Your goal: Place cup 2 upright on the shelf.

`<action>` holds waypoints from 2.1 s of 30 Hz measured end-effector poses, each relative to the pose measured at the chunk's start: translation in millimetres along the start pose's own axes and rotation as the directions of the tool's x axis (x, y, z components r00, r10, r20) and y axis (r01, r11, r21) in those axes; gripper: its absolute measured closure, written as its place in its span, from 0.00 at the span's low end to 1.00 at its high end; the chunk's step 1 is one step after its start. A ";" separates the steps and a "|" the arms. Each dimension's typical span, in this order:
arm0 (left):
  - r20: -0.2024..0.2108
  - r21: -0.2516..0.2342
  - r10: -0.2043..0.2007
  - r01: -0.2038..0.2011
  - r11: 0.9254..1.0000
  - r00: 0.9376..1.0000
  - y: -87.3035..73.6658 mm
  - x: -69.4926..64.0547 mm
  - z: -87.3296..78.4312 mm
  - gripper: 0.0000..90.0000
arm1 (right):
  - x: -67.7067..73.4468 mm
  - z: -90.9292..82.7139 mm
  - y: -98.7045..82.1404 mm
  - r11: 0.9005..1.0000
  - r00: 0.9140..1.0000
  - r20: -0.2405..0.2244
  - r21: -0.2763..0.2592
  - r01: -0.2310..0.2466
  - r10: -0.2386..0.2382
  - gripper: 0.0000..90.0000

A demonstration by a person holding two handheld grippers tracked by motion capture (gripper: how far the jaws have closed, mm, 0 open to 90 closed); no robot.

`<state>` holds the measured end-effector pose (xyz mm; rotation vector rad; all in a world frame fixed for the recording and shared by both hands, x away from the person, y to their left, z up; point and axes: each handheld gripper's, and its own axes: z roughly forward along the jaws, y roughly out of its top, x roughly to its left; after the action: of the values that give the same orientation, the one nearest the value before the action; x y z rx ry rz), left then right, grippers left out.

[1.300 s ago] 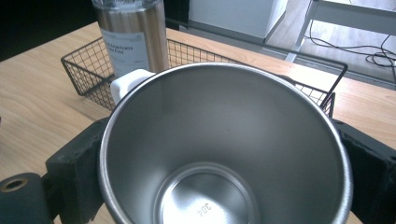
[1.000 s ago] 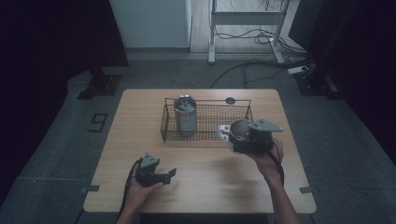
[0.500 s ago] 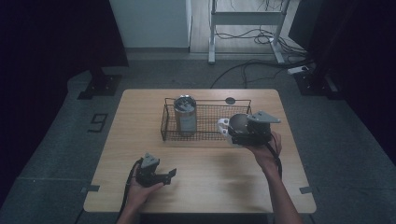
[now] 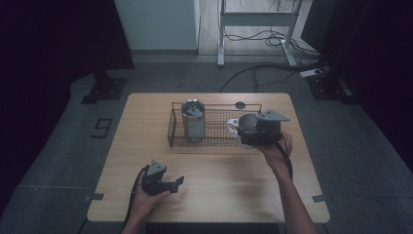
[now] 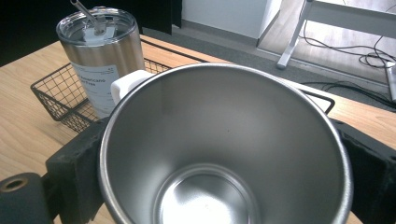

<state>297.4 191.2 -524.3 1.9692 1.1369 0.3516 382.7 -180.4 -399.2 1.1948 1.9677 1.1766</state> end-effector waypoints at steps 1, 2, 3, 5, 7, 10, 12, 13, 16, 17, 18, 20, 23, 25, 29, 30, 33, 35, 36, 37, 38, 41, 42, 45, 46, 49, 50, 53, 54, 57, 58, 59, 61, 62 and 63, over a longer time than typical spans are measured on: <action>0.001 -0.001 0.001 -0.001 1.000 1.000 0.1 -0.3 0.0 0.16 | -0.3 0.7 0.4 1.000 1.000 0.000 0.001 -0.001 0.001 0.07; 0.002 -0.002 0.002 -0.002 1.000 1.000 0.1 -0.6 0.0 0.16 | -0.7 1.9 1.0 1.000 1.000 0.000 0.000 -0.001 0.001 0.07; 0.002 -0.002 0.003 -0.003 1.000 1.000 0.1 -0.9 -0.1 0.16 | -1.0 2.9 1.5 1.000 1.000 -0.002 -0.001 0.000 0.000 0.07; 0.002 -0.003 0.005 -0.005 1.000 1.000 0.2 -1.3 -0.3 0.16 | -1.8 4.5 2.3 1.000 1.000 -0.003 0.001 -0.002 0.002 0.07; 0.003 -0.003 0.006 -0.006 1.000 1.000 0.2 -1.1 -0.2 0.16 | -2.6 6.2 3.5 1.000 1.000 -0.002 0.002 -0.001 0.001 0.07; 0.004 0.000 0.004 -0.004 1.000 1.000 -0.2 -0.6 0.2 0.16 | -4.3 8.4 5.9 1.000 1.000 -0.002 0.002 0.000 0.000 0.07; 0.003 0.004 0.006 -0.006 1.000 1.000 -0.3 -0.3 0.1 0.16 | -5.9 10.5 7.4 1.000 1.000 -0.009 0.006 -0.006 0.006 0.07; 0.004 0.003 0.006 -0.006 1.000 1.000 -0.3 -0.4 0.1 0.16 | -6.4 11.7 8.1 1.000 1.000 -0.011 0.008 -0.009 0.009 0.07; 0.006 0.000 0.009 -0.009 1.000 1.000 -0.3 -0.6 0.0 0.16 | -7.5 14.5 10.0 1.000 1.000 -0.005 0.008 -0.009 0.009 0.07; 0.005 0.001 0.010 -0.010 1.000 1.000 -0.3 -0.5 0.1 0.16 | -7.8 15.0 10.5 1.000 1.000 -0.006 0.007 -0.009 0.009 0.07; 0.006 0.003 0.007 -0.008 1.000 1.000 -0.3 -0.5 0.2 0.16 | -8.3 16.0 11.3 1.000 1.000 -0.010 0.006 -0.013 0.013 0.07; 0.006 0.003 0.006 -0.006 1.000 1.000 -0.5 -0.5 0.5 0.16 | -9.2 17.5 12.5 1.000 1.000 -0.011 0.001 -0.018 0.018 0.07; 0.004 0.005 0.008 -0.008 1.000 1.000 -0.5 -0.4 0.7 0.16 | -10.3 20.0 14.2 1.000 1.000 -0.013 -0.001 -0.022 0.022 0.07; 0.004 0.006 0.009 -0.009 1.000 1.000 -0.6 -0.2 0.8 0.16 | -10.9 21.9 15.7 1.000 1.000 -0.011 0.001 -0.021 0.021 0.07; 0.001 0.007 0.000 0.000 1.000 1.000 -1.5 1.1 1.8 0.16 | -12.3 24.9 18.2 1.000 1.000 -0.008 -0.003 -0.021 0.021 0.07; 0.001 0.007 0.000 0.000 1.000 1.000 -1.6 1.3 1.7 0.16 | -12.9 25.9 19.3 1.000 1.000 -0.006 -0.004 -0.022 0.022 0.07; 0.002 0.004 -0.001 0.001 1.000 1.000 -1.4 1.6 1.1 0.16 | -14.2 27.7 21.4 1.000 1.000 -0.006 -0.007 -0.023 0.023 0.07; 0.002 0.002 -0.001 0.001 1.000 1.000 -1.3 1.6 0.7 0.16 | -15.2 28.4 22.9 0.999 1.000 -0.008 -0.015 -0.029 0.029 0.07; 0.002 0.002 -0.002 0.002 1.000 1.000 -1.3 1.6 0.6 0.16 | -16.1 28.8 24.2 0.999 0.999 -0.014 -0.013 -0.036 0.036 0.07; 0.001 0.004 -0.001 0.001 1.000 1.000 -1.5 1.8 0.8 0.16 | -16.5 29.1 25.0 0.999 0.999 -0.014 -0.015 -0.036 0.036 0.07; 0.001 0.005 -0.001 0.001 1.000 1.000 -1.6 2.0 0.9 0.16 | -17.4 29.3 26.3 0.999 0.999 -0.012 -0.016 -0.031 0.031 0.07; -0.002 0.006 -0.005 0.005 1.000 1.000 -2.1 3.0 1.2 0.16 | -20.1 29.9 29.2 0.999 0.999 -0.008 -0.017 -0.034 0.034 0.07; -0.002 0.006 -0.006 0.006 1.000 1.000 -2.2 3.2 1.2 0.16 | -21.2 30.3 30.2 0.999 0.999 -0.007 -0.019 -0.038 0.037 0.07; -0.002 0.007 -0.007 0.007 1.000 1.000 -2.5 3.7 1.6 0.16 | -23.6 32.1 32.2 0.999 0.999 -0.002 -0.017 -0.037 0.037 0.07; -0.003 0.007 -0.008 0.008 1.000 1.000 -2.6 3.7 1.7 0.16 | -24.6 33.4 32.7 0.999 0.999 0.000 -0.019 -0.037 0.037 0.07; -0.003 0.009 -0.006 0.006 1.000 1.000 -2.9 3.9 1.9 0.16 | -27.5 37.3 33.8 0.999 0.999 0.001 -0.016 -0.045 0.045 0.07; -0.002 0.010 -0.006 0.006 1.000 1.000 -2.9 4.1 2.0 0.16 | -28.2 39.3 34.2 0.999 0.999 0.002 -0.015 -0.045 0.045 0.07; -0.002 0.011 -0.008 0.008 1.000 1.000 -3.2 5.0 1.9 0.16 | -28.6 43.7 34.9 0.999 0.999 0.003 -0.010 -0.045 0.045 0.07; -0.003 0.010 -0.008 0.008 1.000 1.000 -3.3 5.1 1.9 0.16 | -28.6 46.9 35.4 0.999 0.999 0.004 -0.006 -0.042 0.042 0.07; -0.003 0.010 -0.008 0.008 1.000 1.000 -3.4 5.3 1.7 0.16 | -28.0 51.2 35.9 0.999 0.999 0.004 0.000 -0.040 0.040 0.07; -0.003 0.010 -0.009 0.009 1.000 1.000 -3.4 5.2 1.7 0.16 | -27.8 52.7 36.0 0.999 0.999 0.004 0.001 -0.042 0.042 0.07; -0.002 0.010 -0.008 0.009 1.000 1.000 -3.5 5.1 1.6 0.16 | -27.8 53.6 36.0 0.999 0.999 0.003 0.003 -0.040 0.040 0.07; -0.001 0.010 -0.008 0.008 1.000 1.000 -3.6 4.8 1.7 0.16 | -27.8 56.2 35.8 0.999 0.999 0.005 0.007 -0.039 0.039 0.07; 0.000 0.011 -0.008 0.008 1.000 1.000 -3.6 4.7 1.7 0.16 | -28.1 57.3 35.4 0.999 0.999 0.007 0.009 -0.037 0.037 0.07; 0.000 0.011 -0.008 0.008 1.000 1.000 -3.7 4.5 1.8 0.16 | -28.4 58.5 34.9 0.999 0.999 0.007 0.012 -0.039 0.038 0.07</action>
<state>298.8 195.0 -528.9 1.9736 1.1481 0.3418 456.3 -174.7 -395.2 1.2464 1.9570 1.1797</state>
